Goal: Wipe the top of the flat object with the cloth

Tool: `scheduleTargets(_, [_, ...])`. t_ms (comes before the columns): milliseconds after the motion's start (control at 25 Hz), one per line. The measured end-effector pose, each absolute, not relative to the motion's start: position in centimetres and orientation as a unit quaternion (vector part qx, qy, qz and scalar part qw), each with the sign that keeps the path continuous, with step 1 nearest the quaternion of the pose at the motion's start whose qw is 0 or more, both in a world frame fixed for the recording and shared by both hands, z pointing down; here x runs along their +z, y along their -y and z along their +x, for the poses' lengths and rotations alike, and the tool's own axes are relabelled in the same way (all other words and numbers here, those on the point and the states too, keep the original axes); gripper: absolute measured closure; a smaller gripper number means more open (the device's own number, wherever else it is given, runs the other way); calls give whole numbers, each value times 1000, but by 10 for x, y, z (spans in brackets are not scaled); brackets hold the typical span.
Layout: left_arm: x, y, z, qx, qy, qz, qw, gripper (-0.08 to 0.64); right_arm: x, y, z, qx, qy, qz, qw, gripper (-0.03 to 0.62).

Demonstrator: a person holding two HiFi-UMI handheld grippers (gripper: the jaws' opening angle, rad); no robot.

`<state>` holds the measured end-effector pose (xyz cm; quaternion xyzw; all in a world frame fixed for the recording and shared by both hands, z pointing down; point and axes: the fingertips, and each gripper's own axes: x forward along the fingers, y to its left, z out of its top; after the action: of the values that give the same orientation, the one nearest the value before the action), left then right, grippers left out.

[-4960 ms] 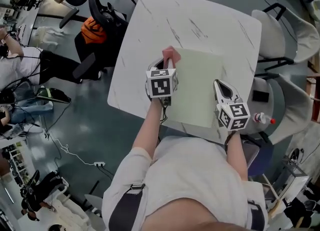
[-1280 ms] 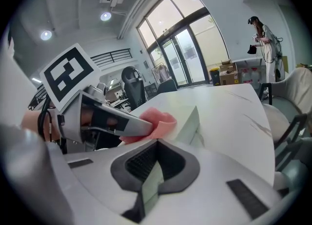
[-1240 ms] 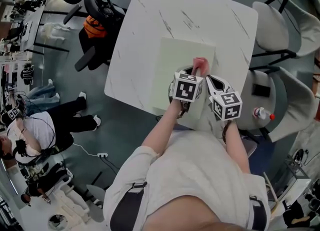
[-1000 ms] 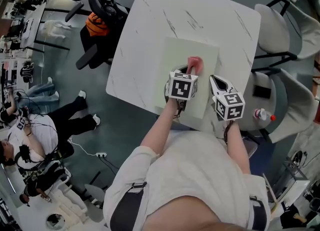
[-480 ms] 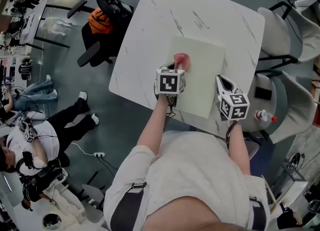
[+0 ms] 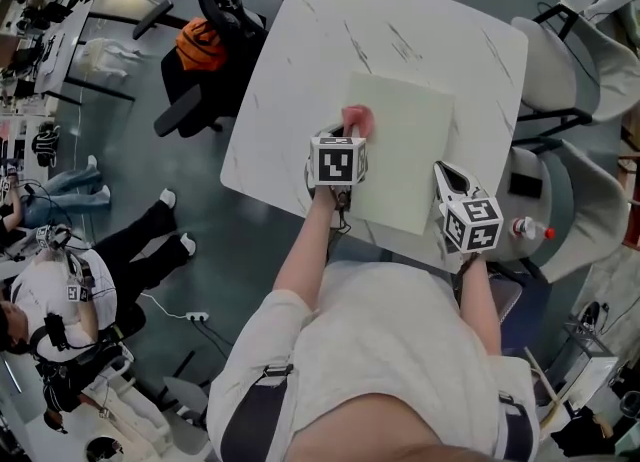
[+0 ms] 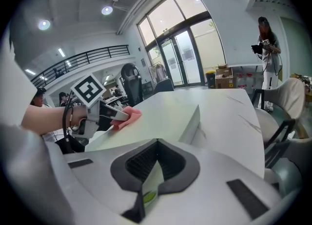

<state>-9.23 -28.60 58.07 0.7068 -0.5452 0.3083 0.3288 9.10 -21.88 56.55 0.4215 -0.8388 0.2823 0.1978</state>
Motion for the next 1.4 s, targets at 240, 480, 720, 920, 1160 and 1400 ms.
scheduleTargets(240, [579, 286, -95, 302, 538, 713, 332, 525, 572, 185, 74, 289, 835, 415, 217, 583])
scheduleTargets(480, [578, 285, -109, 304, 537, 715, 328, 525, 574, 187, 78, 295, 823, 439, 207, 583])
scheduleTargets(720, [578, 271, -112, 308, 528, 724, 319, 525, 576, 189, 81, 301, 808, 468, 192, 583])
scheduleTargets(920, [578, 251, -110, 301, 515, 733, 327, 525, 577, 189, 82, 298, 798, 489, 187, 583])
scheduleTargets(1160, [576, 239, -105, 298, 501, 745, 323, 525, 576, 190, 85, 297, 786, 512, 178, 583])
scheduleTargets(1400, [578, 237, -84, 294, 488, 751, 335, 525, 577, 190, 85, 302, 787, 509, 172, 583])
